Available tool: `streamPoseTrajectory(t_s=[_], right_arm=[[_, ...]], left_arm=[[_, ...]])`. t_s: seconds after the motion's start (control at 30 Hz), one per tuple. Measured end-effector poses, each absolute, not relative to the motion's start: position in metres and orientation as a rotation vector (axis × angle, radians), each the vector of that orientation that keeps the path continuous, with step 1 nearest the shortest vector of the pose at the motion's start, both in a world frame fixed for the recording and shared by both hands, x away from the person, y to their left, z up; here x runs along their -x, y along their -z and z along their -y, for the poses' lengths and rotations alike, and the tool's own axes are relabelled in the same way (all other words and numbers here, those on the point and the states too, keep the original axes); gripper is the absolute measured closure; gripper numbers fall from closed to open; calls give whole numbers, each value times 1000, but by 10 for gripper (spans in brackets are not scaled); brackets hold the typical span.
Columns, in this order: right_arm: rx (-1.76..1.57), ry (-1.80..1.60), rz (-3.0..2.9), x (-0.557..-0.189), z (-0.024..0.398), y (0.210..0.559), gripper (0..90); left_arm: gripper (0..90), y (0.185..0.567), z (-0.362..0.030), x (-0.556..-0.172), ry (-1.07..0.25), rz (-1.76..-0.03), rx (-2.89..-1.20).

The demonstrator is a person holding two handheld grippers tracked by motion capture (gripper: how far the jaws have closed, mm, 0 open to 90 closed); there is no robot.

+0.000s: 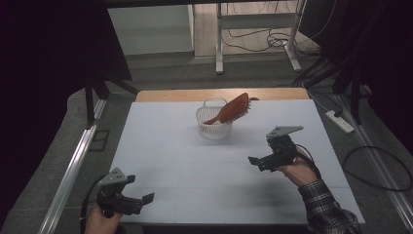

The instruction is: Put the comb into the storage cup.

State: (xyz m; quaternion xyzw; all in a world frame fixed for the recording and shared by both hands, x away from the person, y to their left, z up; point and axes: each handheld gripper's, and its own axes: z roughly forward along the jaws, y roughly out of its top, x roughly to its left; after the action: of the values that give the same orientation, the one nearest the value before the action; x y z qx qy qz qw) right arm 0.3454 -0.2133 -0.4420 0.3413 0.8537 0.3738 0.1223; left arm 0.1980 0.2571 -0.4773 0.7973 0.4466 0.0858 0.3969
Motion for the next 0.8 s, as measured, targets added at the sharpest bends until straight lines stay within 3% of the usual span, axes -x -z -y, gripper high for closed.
streamPoseTrajectory(t_s=[0.8], right_arm=[[-1058, -1062, -2477, -324, 238, 446, 0]], left_arm=[[5, 477, -257, -198, -219, -1135, -2018]])
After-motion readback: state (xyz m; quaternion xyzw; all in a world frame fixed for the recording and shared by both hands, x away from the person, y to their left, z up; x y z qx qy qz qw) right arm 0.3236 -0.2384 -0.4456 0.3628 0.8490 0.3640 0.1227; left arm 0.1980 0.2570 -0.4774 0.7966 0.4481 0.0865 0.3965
